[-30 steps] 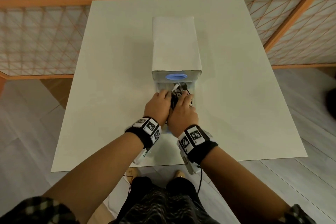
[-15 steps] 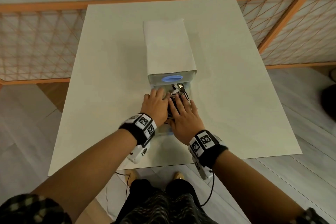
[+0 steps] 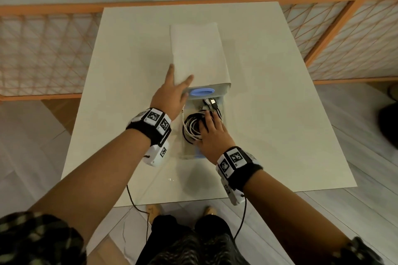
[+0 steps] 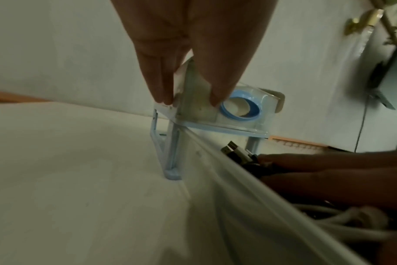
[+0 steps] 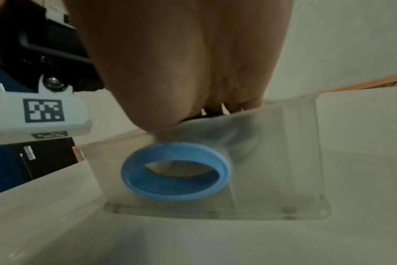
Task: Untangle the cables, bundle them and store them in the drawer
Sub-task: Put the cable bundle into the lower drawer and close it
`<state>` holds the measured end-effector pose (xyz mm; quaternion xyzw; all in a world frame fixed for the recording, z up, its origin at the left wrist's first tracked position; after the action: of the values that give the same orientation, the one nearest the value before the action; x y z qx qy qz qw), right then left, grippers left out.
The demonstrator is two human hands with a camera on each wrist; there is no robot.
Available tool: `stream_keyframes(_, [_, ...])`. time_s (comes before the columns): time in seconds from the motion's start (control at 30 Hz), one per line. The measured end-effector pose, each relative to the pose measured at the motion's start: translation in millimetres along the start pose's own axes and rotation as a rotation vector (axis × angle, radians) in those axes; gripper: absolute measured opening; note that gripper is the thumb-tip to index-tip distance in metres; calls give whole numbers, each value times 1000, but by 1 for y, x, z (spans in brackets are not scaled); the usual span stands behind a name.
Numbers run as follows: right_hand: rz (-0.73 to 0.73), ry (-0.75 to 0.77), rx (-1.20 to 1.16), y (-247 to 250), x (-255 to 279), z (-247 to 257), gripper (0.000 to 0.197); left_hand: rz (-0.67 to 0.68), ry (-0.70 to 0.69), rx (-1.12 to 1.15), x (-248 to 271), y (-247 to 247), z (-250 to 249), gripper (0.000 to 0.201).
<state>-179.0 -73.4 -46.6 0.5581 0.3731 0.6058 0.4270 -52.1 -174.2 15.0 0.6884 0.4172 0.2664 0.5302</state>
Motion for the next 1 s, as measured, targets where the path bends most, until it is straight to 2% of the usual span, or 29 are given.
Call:
stream_keyframes(0.17, [-11,-71,-43,16,-37,11,80,51,-25,-14,0,7,2,45])
stream_keyframes(0.3, [-71,-152,-103,27,-57,19,73,68,-26,-24,-1,9,5,45])
stream_keyframes(0.53, [-140,3,-145,14,-15,-3,78,38,50,54,-6,4,6,48])
stream_keyframes(0.63, [-140,98,-31,1,-1,-6,83,18,23,62,-7,5,7,46])
stream_keyframes(0.77, [-136,63,72,4,-14,-5,69,20,-6,79,-6,9,10,45])
stream_keyframes(0.83, [-83,79,56,13,-30,-5,68,31,-18,78,-6,11,8,45])
stream_keyframes(1.0, [-92,45,-27,27,-50,0,67,43,-16,73,-4,15,2,47])
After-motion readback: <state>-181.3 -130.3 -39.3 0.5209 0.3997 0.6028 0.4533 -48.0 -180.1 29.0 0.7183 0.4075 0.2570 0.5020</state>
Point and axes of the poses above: each hand's wrist, its own x-axis away from the middle knuckle, its own y-axis out of the back of the hand, z = x × y, the point moved 3 cm from there along -x, towards the middle knuckle, and after that the axes turned 12 degrees about -y, right-handed, at the moved point
